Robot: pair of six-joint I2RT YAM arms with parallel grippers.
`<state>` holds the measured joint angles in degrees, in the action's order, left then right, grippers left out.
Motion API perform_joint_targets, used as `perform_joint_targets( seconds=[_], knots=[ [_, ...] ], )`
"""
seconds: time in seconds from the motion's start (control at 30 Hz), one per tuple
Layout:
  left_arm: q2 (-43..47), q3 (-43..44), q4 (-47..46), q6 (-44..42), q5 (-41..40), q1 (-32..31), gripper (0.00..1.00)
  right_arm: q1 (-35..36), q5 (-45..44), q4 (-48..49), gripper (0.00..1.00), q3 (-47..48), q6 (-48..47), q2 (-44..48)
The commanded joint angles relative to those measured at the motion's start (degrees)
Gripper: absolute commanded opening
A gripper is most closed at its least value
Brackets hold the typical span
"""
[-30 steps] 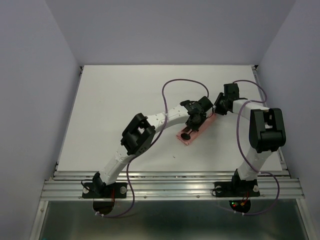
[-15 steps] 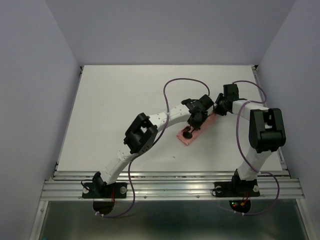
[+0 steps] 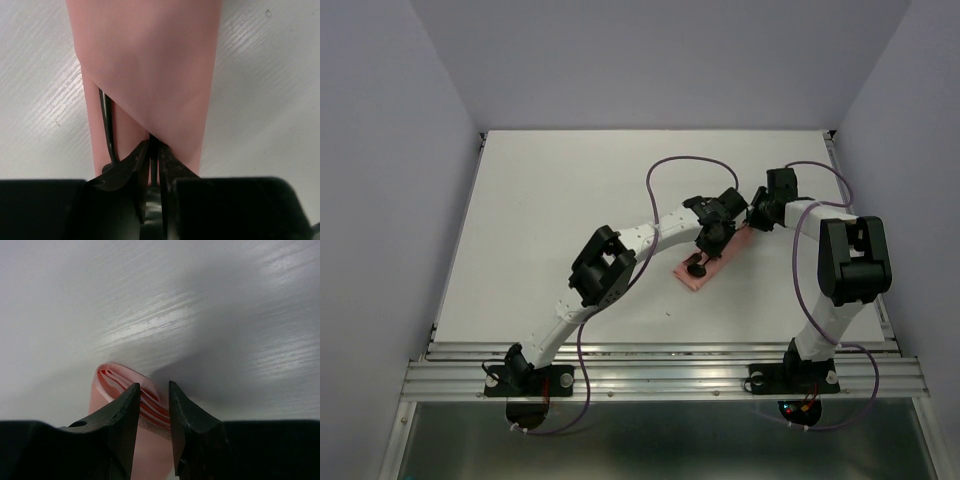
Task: Fold the napkin into a case and place the utensils inside
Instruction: Stuff the spoon into the folded napkin.
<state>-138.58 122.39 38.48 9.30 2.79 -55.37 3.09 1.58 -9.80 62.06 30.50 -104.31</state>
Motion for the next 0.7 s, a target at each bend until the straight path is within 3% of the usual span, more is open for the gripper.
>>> perform_joint_targets(
  seconds=[0.0,0.1,0.67],
  knots=[
    [1.21,2.59,1.07,0.72,0.47,0.09,0.26,0.94,0.26,1.28,0.35,-0.19,0.44,0.34],
    [2.26,1.89,1.25,0.81,0.47,0.09,0.34,0.95,0.44,1.37,0.35,-0.1,0.44,0.25],
    [5.69,-2.68,1.34,1.25,-0.67,0.09,0.36,0.95,0.61,1.28,0.35,-0.01,0.35,-0.01]
  ],
)
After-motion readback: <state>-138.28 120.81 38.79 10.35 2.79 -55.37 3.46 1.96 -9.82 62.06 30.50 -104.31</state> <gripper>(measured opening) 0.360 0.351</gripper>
